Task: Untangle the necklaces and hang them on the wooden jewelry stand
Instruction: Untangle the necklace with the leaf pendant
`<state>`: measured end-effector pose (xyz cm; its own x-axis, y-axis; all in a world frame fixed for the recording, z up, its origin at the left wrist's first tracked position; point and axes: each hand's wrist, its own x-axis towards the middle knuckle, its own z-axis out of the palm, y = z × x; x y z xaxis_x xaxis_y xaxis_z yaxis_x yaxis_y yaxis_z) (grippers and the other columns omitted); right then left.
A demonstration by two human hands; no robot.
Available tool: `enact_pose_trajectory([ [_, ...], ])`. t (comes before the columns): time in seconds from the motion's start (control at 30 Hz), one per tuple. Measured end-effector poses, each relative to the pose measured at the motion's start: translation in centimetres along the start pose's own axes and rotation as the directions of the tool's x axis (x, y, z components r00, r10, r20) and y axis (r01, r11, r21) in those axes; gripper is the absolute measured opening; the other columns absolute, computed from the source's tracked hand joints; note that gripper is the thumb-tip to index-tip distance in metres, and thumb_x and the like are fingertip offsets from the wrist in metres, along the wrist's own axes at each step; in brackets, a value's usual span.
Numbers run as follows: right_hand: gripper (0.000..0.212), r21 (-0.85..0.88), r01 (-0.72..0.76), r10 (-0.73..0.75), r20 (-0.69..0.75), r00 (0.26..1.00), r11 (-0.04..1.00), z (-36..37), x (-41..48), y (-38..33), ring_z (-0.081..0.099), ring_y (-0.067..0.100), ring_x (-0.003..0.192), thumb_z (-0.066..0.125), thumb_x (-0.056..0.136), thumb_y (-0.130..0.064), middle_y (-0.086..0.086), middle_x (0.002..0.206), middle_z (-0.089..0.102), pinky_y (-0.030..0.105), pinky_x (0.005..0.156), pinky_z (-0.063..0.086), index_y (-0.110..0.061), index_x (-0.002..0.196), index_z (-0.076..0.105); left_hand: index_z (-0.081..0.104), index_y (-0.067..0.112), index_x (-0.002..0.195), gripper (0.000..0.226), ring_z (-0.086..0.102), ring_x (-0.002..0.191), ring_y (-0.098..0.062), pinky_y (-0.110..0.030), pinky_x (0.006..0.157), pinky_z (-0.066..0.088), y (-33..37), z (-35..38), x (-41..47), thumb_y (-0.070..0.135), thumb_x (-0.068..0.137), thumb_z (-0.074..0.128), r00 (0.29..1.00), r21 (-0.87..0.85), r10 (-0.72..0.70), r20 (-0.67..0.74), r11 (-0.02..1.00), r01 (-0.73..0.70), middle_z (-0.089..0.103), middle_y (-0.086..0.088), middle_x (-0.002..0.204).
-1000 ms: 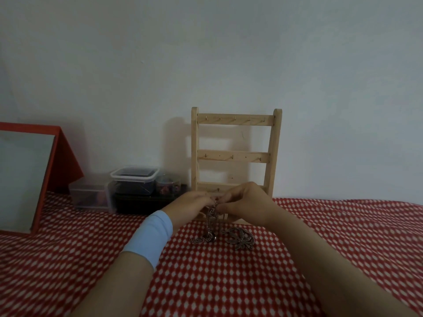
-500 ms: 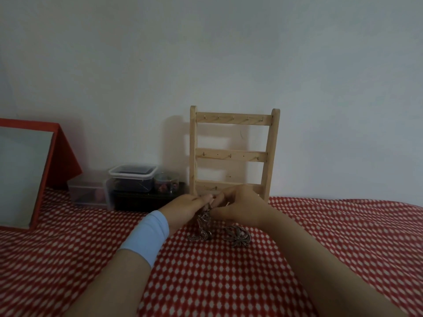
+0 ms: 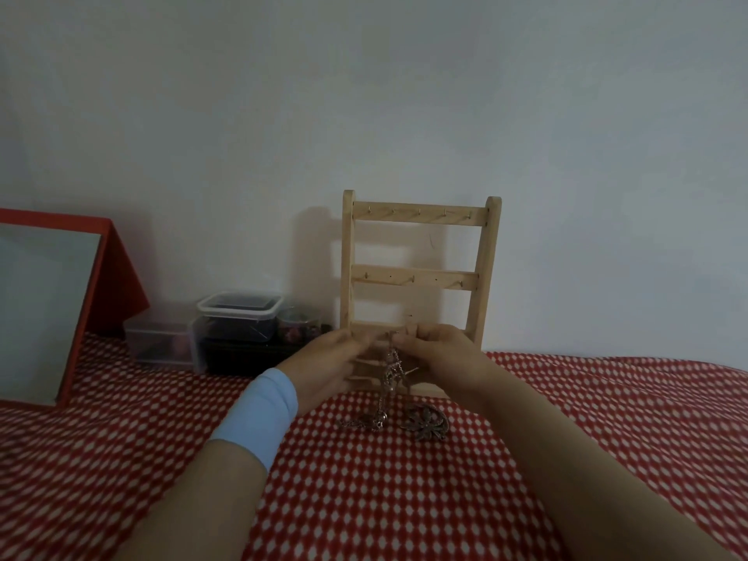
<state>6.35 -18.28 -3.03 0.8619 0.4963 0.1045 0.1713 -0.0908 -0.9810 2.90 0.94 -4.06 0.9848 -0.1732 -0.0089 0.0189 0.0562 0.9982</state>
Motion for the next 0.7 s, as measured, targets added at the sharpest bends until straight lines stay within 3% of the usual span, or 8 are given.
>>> enact_pose_trajectory([
  [0.07,0.022,0.041,0.004,-0.002,-0.031,1.000,0.999,0.3,-0.1,-0.4,0.066,0.023,0.074,0.061,0.101,-0.019,0.012,0.086,0.071,0.031,0.064,0.058,0.000,0.106,0.070,0.058,0.014,0.125,0.041,0.069,0.106,-0.029,-0.046,0.097,0.053,-0.1,0.4,0.1,0.025,0.088,0.069,0.999,0.095,0.001,0.053,0.995,-0.007,0.070,-0.013,0.117],
  [0.17,0.020,0.056,-0.005,0.010,-0.083,0.996,0.998,0.7,0.1,-0.5,0.065,0.020,0.065,0.060,0.102,-0.019,0.012,0.083,0.068,0.030,0.055,0.055,-0.001,0.108,0.068,0.065,0.009,0.118,0.029,0.068,0.089,-0.027,-0.044,0.092,0.053,0.1,0.3,0.0,0.022,0.093,0.065,0.998,0.207,-0.009,0.055,0.978,-0.002,0.074,-0.013,0.105],
  [0.33,0.016,0.119,-0.095,0.097,-0.010,0.995,0.988,1.0,0.2,-0.3,0.040,0.009,0.048,0.055,0.105,-0.023,0.002,0.077,0.057,0.020,0.038,0.032,-0.010,0.108,0.064,0.066,0.007,0.107,0.017,0.063,0.070,-0.020,-0.037,0.070,0.056,0.7,0.1,-0.3,0.020,0.096,0.060,0.997,0.154,-0.053,0.059,0.987,0.044,0.068,-0.013,0.098],
  [0.4,0.026,0.045,-0.160,0.156,0.091,0.984,0.986,0.9,-0.2,-0.4,0.036,0.007,0.048,0.057,0.103,-0.034,0.003,0.084,0.065,0.019,0.039,0.027,-0.015,0.118,0.067,0.066,0.007,0.109,0.017,0.062,0.070,-0.021,-0.038,0.068,0.055,0.8,0.2,-0.5,0.017,0.097,0.058,0.998,0.140,-0.050,0.035,0.989,0.045,0.067,-0.015,0.096],
  [0.47,0.033,-0.117,-0.204,0.223,0.177,0.959,0.972,0.9,-0.6,-0.6,0.039,0.007,0.050,0.059,0.100,-0.043,0.015,0.107,0.073,0.020,0.042,0.029,-0.022,0.125,0.066,0.068,0.009,0.107,0.020,0.063,0.077,-0.022,-0.040,0.073,0.053,0.8,-0.3,-0.5,0.023,0.098,0.058,1.000,0.271,-0.005,-0.006,0.963,0.007,0.070,-0.015,0.095],
  [0.5,0.033,-0.191,-0.196,0.235,0.206,0.950,0.962,0.8,-0.6,-0.5,0.041,0.007,0.050,0.061,0.099,-0.043,0.019,0.114,0.072,0.020,0.043,0.030,-0.021,0.123,0.067,0.068,0.010,0.107,0.022,0.062,0.074,-0.018,-0.036,0.068,0.052,0.9,-0.5,-0.8,0.027,0.098,0.057,1.000,0.361,0.016,-0.017,0.933,-0.008,0.071,-0.012,0.092],
  [0.6,0.026,-0.320,-0.110,0.210,0.297,0.932,0.941,0.9,-0.7,-0.6,0.041,0.009,0.050,0.063,0.099,-0.033,0.011,0.085,0.073,0.022,0.047,0.031,-0.010,0.104,0.075,0.065,0.011,0.105,0.021,0.055,0.055,-0.009,-0.023,0.052,0.042,1.1,-1.5,-1.6,0.028,0.098,0.056,0.998,0.454,0.034,-0.043,0.891,-0.011,0.066,0.000,0.071],
  [0.7,0.025,-0.347,-0.088,0.198,0.295,0.935,0.934,1.3,-0.8,-0.8,0.043,0.011,0.053,0.065,0.099,-0.029,0.009,0.076,0.063,0.024,0.052,0.035,-0.009,0.089,0.076,0.062,0.009,0.107,0.012,0.060,0.059,-0.012,-0.025,0.052,0.048,1.1,-2.3,-2.7,0.014,0.098,0.057,1.000,0.329,0.002,-0.028,0.944,0.007,0.067,-0.005,0.079],
])
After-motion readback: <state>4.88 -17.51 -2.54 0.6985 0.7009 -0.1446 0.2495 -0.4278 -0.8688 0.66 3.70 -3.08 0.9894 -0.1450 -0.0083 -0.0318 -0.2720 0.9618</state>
